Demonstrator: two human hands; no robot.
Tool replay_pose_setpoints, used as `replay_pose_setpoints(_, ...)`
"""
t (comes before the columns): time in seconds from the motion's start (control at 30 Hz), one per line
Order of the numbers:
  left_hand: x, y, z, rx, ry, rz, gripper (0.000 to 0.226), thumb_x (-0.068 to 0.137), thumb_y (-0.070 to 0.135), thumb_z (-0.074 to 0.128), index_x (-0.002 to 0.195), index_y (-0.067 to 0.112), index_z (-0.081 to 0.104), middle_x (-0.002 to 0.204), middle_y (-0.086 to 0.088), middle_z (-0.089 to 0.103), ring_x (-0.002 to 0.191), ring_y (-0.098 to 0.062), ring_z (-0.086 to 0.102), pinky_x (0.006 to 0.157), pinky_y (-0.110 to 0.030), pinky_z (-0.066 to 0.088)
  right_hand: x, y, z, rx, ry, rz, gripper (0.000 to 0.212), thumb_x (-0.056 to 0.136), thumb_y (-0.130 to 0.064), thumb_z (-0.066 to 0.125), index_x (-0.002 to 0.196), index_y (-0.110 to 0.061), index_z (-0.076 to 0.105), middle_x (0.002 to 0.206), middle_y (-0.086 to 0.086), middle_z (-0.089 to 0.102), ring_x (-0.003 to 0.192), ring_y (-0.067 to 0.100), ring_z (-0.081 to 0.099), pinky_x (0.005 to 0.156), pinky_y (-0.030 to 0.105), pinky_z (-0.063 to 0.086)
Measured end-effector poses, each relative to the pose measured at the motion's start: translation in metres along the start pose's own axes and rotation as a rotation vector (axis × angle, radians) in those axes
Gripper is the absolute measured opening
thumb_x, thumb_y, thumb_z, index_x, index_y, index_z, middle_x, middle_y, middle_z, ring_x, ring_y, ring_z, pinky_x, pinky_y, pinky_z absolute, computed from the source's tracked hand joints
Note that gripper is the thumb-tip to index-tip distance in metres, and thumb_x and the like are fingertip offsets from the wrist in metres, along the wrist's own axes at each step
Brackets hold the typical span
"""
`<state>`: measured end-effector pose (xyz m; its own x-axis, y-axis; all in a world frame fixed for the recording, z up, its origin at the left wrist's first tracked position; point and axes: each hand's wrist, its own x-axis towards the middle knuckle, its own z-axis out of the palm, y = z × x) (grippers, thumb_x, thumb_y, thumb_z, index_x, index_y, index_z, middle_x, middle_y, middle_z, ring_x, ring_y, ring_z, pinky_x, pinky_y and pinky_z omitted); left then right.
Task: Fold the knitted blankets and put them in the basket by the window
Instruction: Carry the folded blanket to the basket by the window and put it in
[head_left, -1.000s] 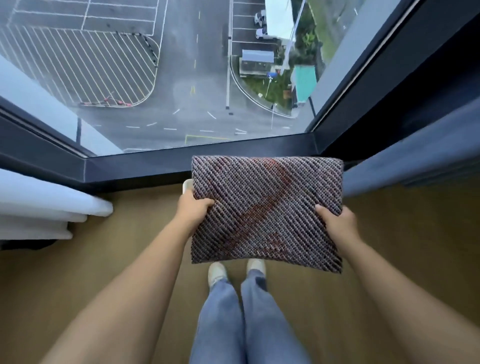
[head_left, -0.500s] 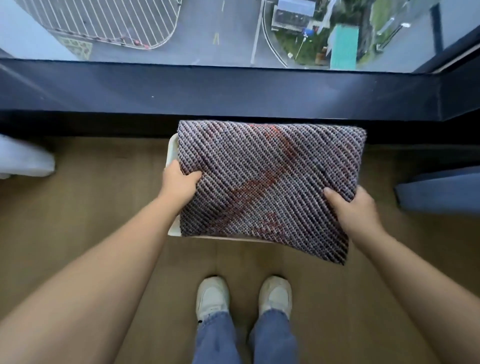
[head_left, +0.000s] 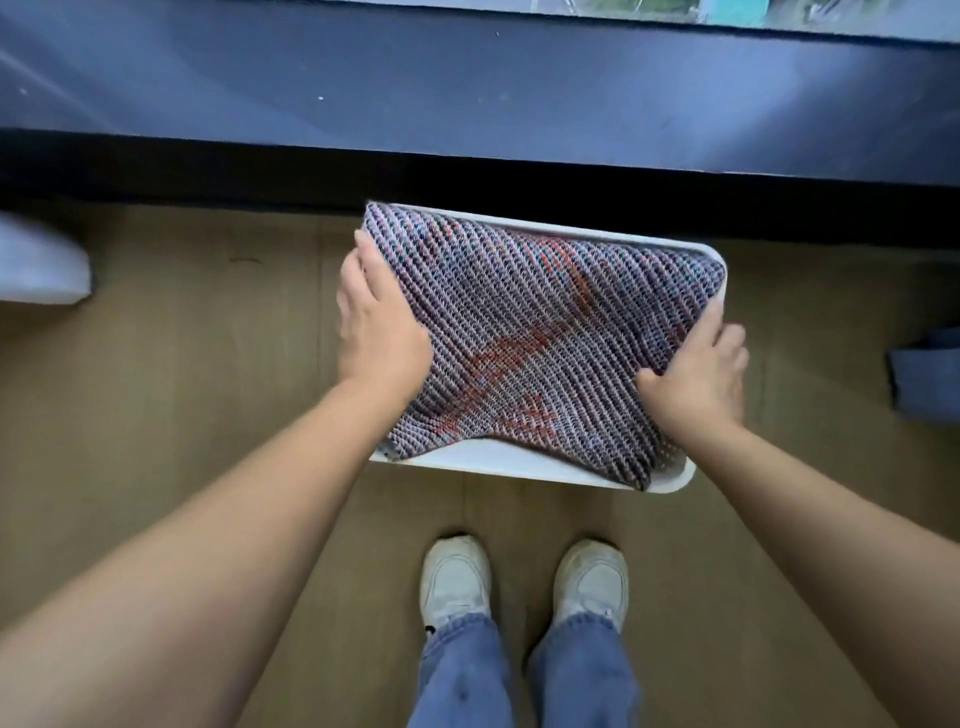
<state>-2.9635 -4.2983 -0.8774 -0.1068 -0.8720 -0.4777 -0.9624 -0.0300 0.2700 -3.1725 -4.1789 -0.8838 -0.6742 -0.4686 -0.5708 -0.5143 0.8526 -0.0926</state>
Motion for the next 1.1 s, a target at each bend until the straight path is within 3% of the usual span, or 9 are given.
replay_pose_setpoints(0.1,0.007,0.014,0.016,0.323,0.002,0.441,0.096,0.089,0.037,0.057,0.150,0.013,-0.013,0.158,-0.017,-0.013,0.147,-0.031,-0.008,0.118,-0.043,-0.003,0.010,-0.011,0.002,-0.137,0.091,-0.386,0.098,0.080,-0.037,0.067,0.150,-0.020,0.001,0.154,0.016,0.009,0.141,0.034,0.011,0.115,0.045,0.016)
replay_pose_setpoints(0.17,0.016,0.017,0.023,0.513,-0.093,0.576,0.110,0.080,0.060,0.059,0.149,0.023,-0.019,0.155,-0.018,-0.022,0.145,-0.034,-0.017,0.116,-0.048,-0.006,0.015,-0.023,0.005,-0.274,0.007,-0.604,0.106,0.075,-0.051,0.068,0.149,-0.031,-0.004,0.158,0.013,-0.007,0.145,0.032,-0.005,0.118,0.045,0.003)
replay_pose_setpoints(0.23,0.031,0.012,0.038,0.668,-0.184,0.596,0.127,0.066,0.074,0.061,0.146,0.027,-0.026,0.152,-0.020,-0.029,0.143,-0.037,-0.022,0.115,-0.051,-0.008,0.028,-0.028,0.018,-0.448,-0.095,-0.706,0.119,0.067,-0.063,0.069,0.145,-0.037,-0.017,0.156,0.011,-0.023,0.144,0.032,-0.018,0.116,0.050,-0.004)
replay_pose_setpoints(0.4,0.065,-0.026,0.085,0.841,-0.319,0.555,0.146,0.046,0.088,0.059,0.134,0.029,-0.042,0.149,-0.021,-0.036,0.141,-0.037,-0.027,0.113,-0.051,-0.014,0.070,-0.011,0.067,-0.727,-0.225,-0.697,0.143,0.050,-0.076,0.069,0.129,-0.036,-0.043,0.150,0.010,-0.037,0.139,0.035,-0.029,0.111,0.061,-0.008)
replay_pose_setpoints(0.6,0.100,-0.045,0.125,0.783,-0.374,0.572,0.142,0.039,0.092,0.052,0.117,0.036,-0.052,0.148,-0.019,-0.038,0.140,-0.035,-0.030,0.109,-0.045,-0.018,0.115,-0.001,0.109,-0.737,-0.323,-0.696,0.146,0.039,-0.080,0.068,0.108,-0.040,-0.054,0.150,0.009,-0.037,0.140,0.036,-0.027,0.109,0.064,-0.007)
replay_pose_setpoints(0.8,0.072,-0.031,0.103,0.824,-0.360,0.534,0.145,0.046,0.090,0.055,0.130,0.026,-0.045,0.149,-0.023,-0.035,0.140,-0.039,-0.027,0.112,-0.053,-0.014,0.089,-0.010,0.089,-0.695,-0.307,-0.687,0.147,0.044,-0.081,0.067,0.126,-0.034,-0.046,0.150,0.011,-0.036,0.139,0.034,-0.030,0.108,0.062,-0.011)
replay_pose_setpoints(0.97,0.022,-0.047,0.096,0.839,-0.396,0.480,0.138,0.055,0.086,0.054,0.128,0.022,-0.045,0.148,-0.026,-0.035,0.140,-0.041,-0.026,0.115,-0.050,-0.010,0.051,0.014,0.092,-0.668,-0.298,-0.734,0.142,0.048,-0.081,0.064,0.124,-0.034,-0.046,0.136,0.009,-0.049,0.138,0.034,-0.033,0.108,0.062,-0.014)
replay_pose_setpoints(1.1,0.029,-0.068,0.116,0.863,-0.367,0.370,0.136,0.057,0.087,0.048,0.123,0.020,-0.049,0.148,-0.029,-0.032,0.141,-0.043,-0.022,0.116,-0.049,-0.008,0.064,0.033,0.111,-0.748,-0.281,-0.619,0.143,0.045,-0.087,0.059,0.117,-0.030,-0.052,0.149,0.014,-0.037,0.139,0.037,-0.028,0.108,0.064,-0.009)
